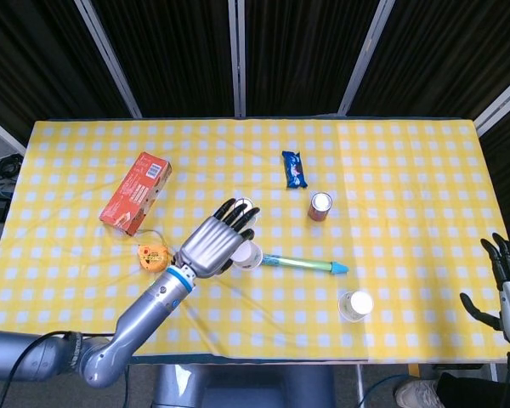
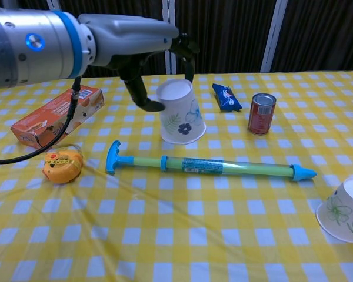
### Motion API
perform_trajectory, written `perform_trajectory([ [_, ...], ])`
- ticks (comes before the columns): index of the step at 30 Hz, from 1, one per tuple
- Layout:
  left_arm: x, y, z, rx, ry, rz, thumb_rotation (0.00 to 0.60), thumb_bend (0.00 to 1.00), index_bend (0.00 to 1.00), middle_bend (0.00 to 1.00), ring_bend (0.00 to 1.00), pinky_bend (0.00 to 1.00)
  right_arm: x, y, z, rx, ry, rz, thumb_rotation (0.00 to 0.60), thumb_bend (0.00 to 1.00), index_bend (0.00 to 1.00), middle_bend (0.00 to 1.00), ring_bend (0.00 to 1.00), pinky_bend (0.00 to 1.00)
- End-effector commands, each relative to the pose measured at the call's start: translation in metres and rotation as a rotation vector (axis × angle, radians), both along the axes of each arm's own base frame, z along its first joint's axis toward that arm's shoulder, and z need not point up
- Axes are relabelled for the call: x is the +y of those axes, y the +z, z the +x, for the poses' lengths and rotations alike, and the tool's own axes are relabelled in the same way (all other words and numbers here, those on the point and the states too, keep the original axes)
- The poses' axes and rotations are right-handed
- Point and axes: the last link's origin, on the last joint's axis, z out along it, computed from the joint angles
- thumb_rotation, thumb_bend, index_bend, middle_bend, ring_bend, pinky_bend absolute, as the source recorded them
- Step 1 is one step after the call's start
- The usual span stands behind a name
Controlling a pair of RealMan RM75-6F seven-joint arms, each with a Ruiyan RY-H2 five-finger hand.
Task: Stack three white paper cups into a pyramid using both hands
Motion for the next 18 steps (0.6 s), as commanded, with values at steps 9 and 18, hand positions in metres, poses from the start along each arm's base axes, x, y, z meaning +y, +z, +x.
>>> perform_trajectory([
  [9, 0.055, -0.046, 0.063, 0.065, 0.059, 0.070, 0.600, 0.34, 0.34, 0.00, 0.00, 0.00, -0.007, 0.005, -0.012, -0.026, -0.046, -0.001, 0.600, 0.15, 0.05, 0.00, 0.00, 0.00],
  [18, 0.081, -0.083, 0.068, 0.112, 0.118, 0.078, 0.600, 0.34, 0.35, 0.00, 0.00, 0.00, -0.008, 0.006, -0.016, -0.034, -0.055, 0.002, 0.600, 0.15, 0.05, 0.00, 0.00, 0.00],
])
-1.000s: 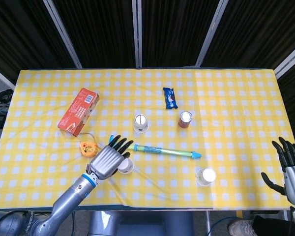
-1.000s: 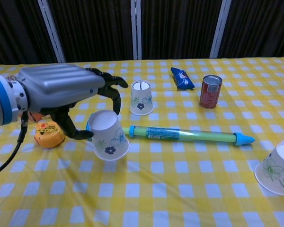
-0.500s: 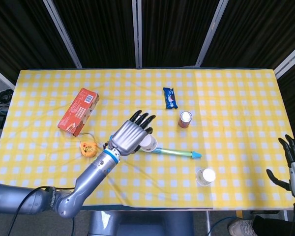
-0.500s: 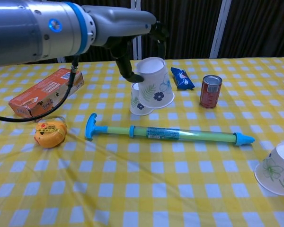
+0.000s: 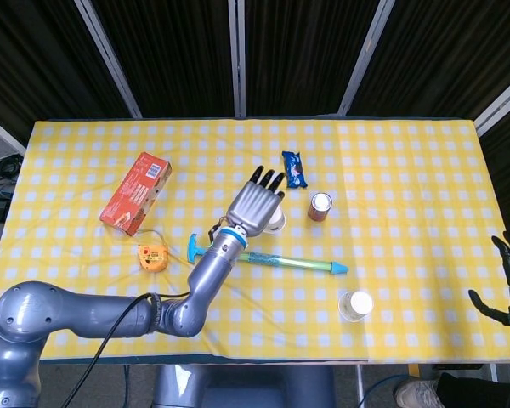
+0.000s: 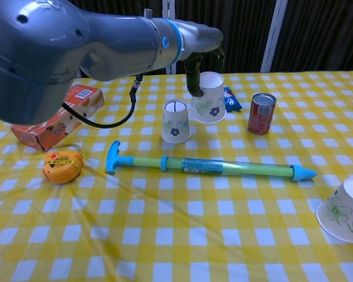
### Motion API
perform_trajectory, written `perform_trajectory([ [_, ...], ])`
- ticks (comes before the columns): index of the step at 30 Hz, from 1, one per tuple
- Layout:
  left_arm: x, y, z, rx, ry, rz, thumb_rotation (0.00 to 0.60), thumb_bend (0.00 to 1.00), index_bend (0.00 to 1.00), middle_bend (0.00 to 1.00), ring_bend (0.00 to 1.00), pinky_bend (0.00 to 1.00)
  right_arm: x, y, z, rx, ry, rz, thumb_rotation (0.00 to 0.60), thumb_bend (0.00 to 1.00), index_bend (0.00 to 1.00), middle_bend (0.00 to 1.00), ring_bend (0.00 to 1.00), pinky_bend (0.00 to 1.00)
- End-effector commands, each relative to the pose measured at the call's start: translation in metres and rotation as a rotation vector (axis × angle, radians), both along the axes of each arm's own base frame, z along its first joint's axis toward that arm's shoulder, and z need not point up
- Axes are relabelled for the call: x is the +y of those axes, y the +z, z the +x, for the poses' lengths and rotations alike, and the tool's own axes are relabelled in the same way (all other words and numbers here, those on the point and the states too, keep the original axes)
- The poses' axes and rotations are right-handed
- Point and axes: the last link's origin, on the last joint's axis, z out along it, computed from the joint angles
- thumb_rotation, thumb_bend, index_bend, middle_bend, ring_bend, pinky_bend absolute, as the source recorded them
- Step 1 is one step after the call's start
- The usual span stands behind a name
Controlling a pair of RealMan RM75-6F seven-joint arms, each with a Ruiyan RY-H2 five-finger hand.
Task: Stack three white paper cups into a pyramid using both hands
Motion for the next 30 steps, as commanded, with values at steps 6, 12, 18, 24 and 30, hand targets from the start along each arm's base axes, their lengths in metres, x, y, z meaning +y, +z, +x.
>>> perform_trajectory([
  [6, 0.013, -0.032, 0.009, 0.013, 0.024, -0.026, 0.600, 0.34, 0.35, 0.00, 0.00, 0.00, 0.000, 0.000, 0.000, -0.002, 0.002, -0.004, 0.600, 0.15, 0.05, 0.00, 0.00, 0.00],
  [12, 0.022, -0.039, 0.009, 0.021, 0.050, -0.016, 0.600, 0.34, 0.35, 0.00, 0.00, 0.00, -0.001, 0.000, -0.002, 0.007, -0.003, -0.004, 0.600, 0.15, 0.05, 0.00, 0.00, 0.00],
  [18, 0.030, -0.044, 0.003, 0.040, 0.077, 0.005, 0.600, 0.34, 0.35, 0.00, 0.00, 0.00, 0.000, 0.001, -0.002, 0.013, -0.005, -0.012, 0.600, 0.15, 0.05, 0.00, 0.00, 0.00],
  [24, 0.035, -0.049, -0.005, 0.070, 0.090, 0.030, 0.600, 0.33, 0.28, 0.00, 0.00, 0.00, -0.002, 0.000, -0.004, 0.028, -0.017, -0.015, 0.600, 0.15, 0.06, 0.00, 0.00, 0.00],
  [30, 0.037, -0.048, -0.017, 0.106, 0.142, 0.037, 0.600, 0.25, 0.00, 0.00, 0.00, 0.00, -0.003, 0.001, -0.005, 0.037, -0.015, -0.021, 0.600, 0.15, 0.07, 0.00, 0.00, 0.00],
])
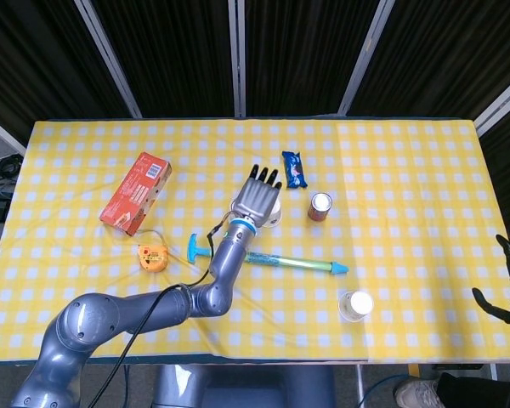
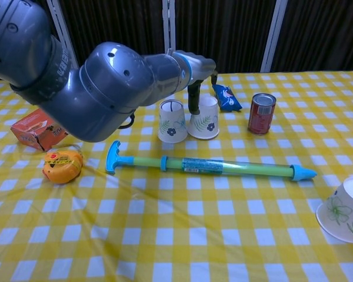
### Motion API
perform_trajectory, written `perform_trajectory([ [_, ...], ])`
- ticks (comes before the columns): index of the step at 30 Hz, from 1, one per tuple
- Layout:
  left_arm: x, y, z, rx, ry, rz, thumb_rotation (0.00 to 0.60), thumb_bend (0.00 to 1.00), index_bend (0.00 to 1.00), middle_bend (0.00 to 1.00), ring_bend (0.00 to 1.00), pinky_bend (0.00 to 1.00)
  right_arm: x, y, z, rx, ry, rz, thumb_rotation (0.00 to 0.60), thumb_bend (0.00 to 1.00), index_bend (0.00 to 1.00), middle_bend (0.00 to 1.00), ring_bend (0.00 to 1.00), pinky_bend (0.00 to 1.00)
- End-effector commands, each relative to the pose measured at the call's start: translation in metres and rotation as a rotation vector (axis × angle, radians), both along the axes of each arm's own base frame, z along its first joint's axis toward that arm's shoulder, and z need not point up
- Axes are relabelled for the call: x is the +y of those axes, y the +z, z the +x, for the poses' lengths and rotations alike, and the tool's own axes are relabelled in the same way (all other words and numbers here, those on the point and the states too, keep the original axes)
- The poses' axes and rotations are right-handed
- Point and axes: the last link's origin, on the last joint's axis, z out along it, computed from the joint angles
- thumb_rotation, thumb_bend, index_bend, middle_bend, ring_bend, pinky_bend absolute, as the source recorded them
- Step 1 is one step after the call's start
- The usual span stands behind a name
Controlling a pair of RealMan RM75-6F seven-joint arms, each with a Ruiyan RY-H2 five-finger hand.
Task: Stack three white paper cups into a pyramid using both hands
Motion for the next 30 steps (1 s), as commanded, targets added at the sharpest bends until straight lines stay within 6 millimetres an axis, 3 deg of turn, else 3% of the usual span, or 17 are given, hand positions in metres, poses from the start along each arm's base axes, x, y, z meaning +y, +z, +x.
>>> perform_trajectory([
  [1, 0.000, 0.003, -0.005, 0.012, 0.024, 0.006, 0.600, 0.24, 0.00, 0.00, 0.00, 0.00, 0.000, 0.000, 0.000, 0.002, -0.001, 0.000, 0.600, 0.15, 0.07, 0.00, 0.00, 0.00],
  [8, -0.007, 0.020, -0.015, -0.054, 0.008, 0.001, 0.600, 0.22, 0.00, 0.00, 0.00, 0.00, 0.000, -0.002, 0.001, 0.015, 0.000, 0.001, 0.600, 0.15, 0.07, 0.00, 0.00, 0.00],
  [14, -0.030, 0.060, -0.041, -0.156, -0.055, 0.020, 0.600, 0.22, 0.00, 0.00, 0.00, 0.00, 0.002, -0.004, 0.004, 0.027, 0.007, 0.006, 0.600, 0.15, 0.07, 0.00, 0.00, 0.00],
  [17, -0.050, 0.091, -0.071, -0.189, -0.091, 0.070, 0.600, 0.22, 0.00, 0.00, 0.00, 0.00, 0.002, -0.006, 0.005, 0.031, 0.009, 0.013, 0.600, 0.15, 0.07, 0.00, 0.00, 0.00],
  [21, -0.093, 0.136, -0.129, -0.213, -0.088, 0.144, 0.600, 0.22, 0.00, 0.00, 0.00, 0.00, 0.002, -0.010, 0.006, 0.040, 0.008, 0.022, 0.600, 0.15, 0.07, 0.00, 0.00, 0.00],
  [26, -0.136, 0.167, -0.185, -0.217, -0.067, 0.224, 0.600, 0.22, 0.00, 0.00, 0.00, 0.00, 0.003, -0.013, 0.007, 0.050, 0.011, 0.029, 0.600, 0.15, 0.07, 0.00, 0.00, 0.00],
  [30, -0.168, 0.179, -0.219, -0.246, -0.031, 0.258, 0.600, 0.22, 0.00, 0.00, 0.00, 0.00, 0.003, -0.015, 0.011, 0.062, 0.025, 0.031, 0.600, 0.15, 0.07, 0.00, 0.00, 0.00],
])
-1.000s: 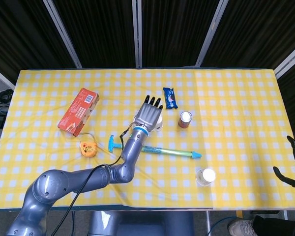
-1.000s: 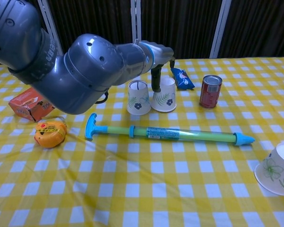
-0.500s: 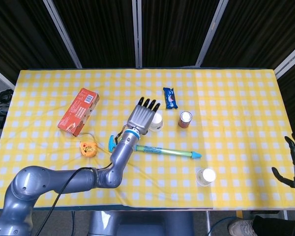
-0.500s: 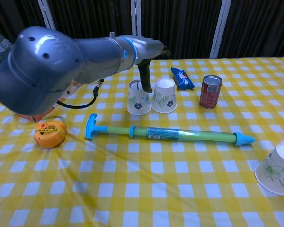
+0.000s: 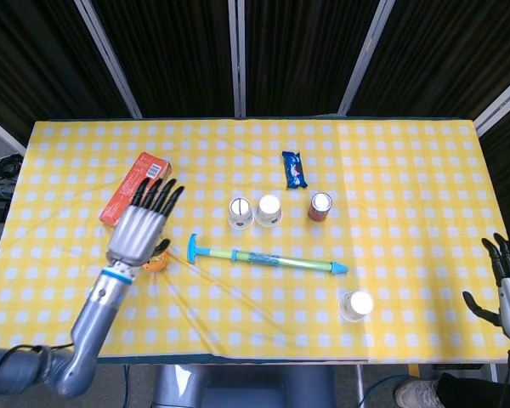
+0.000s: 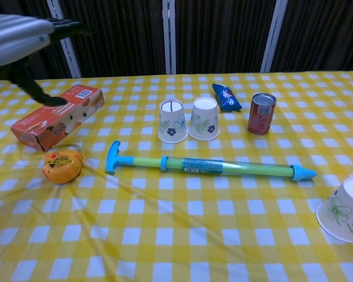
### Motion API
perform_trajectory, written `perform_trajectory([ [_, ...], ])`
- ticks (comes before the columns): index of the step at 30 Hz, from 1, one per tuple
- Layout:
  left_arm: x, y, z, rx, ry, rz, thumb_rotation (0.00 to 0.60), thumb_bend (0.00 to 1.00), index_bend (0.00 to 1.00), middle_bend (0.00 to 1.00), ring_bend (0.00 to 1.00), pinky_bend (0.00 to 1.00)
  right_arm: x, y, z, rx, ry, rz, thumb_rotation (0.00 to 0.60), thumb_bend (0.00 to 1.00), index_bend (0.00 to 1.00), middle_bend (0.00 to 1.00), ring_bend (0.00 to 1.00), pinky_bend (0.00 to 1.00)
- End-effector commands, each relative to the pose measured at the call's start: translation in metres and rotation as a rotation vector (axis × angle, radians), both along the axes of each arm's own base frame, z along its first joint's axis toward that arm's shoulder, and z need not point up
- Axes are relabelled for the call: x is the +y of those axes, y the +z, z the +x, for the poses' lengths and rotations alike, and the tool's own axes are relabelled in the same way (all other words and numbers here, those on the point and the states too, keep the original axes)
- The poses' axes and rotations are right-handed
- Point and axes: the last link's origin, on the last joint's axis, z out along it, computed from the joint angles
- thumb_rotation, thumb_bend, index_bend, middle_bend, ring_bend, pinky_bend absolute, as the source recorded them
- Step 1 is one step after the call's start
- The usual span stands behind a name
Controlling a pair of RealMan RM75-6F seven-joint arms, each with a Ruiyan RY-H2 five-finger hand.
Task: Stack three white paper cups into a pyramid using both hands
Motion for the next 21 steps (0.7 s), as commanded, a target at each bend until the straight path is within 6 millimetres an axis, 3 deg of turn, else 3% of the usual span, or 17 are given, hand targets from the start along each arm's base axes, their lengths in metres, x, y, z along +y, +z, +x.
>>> perform_trajectory([
  [1, -0.045, 0.021, -0.047, -0.044, 0.056, 0.019, 0.600, 0.22, 0.00, 0.00, 0.00, 0.00, 0.000, -0.002, 0.004, 0.010, 0.015, 0.004, 0.600, 0.15, 0.07, 0.00, 0.00, 0.00],
  [5, -0.078, 0.026, -0.077, -0.054, 0.073, 0.031, 0.600, 0.22, 0.00, 0.00, 0.00, 0.00, -0.001, -0.008, 0.009, 0.014, 0.031, 0.018, 0.600, 0.15, 0.09, 0.00, 0.00, 0.00],
  [11, -0.110, 0.038, -0.111, -0.072, 0.069, 0.054, 0.600, 0.22, 0.00, 0.00, 0.00, 0.00, 0.002, -0.019, 0.020, 0.005, 0.053, 0.049, 0.600, 0.15, 0.19, 0.00, 0.00, 0.00],
  [16, -0.115, 0.051, -0.122, -0.090, 0.074, 0.075, 0.600, 0.22, 0.00, 0.00, 0.00, 0.00, 0.001, -0.025, 0.039, 0.004, 0.084, 0.095, 0.600, 0.15, 0.26, 0.00, 0.00, 0.00],
  [21, -0.115, 0.059, -0.124, -0.113, 0.070, 0.044, 0.600, 0.22, 0.00, 0.00, 0.00, 0.00, 0.008, -0.044, 0.070, 0.060, 0.115, 0.253, 0.600, 0.15, 0.19, 0.00, 0.00, 0.00],
])
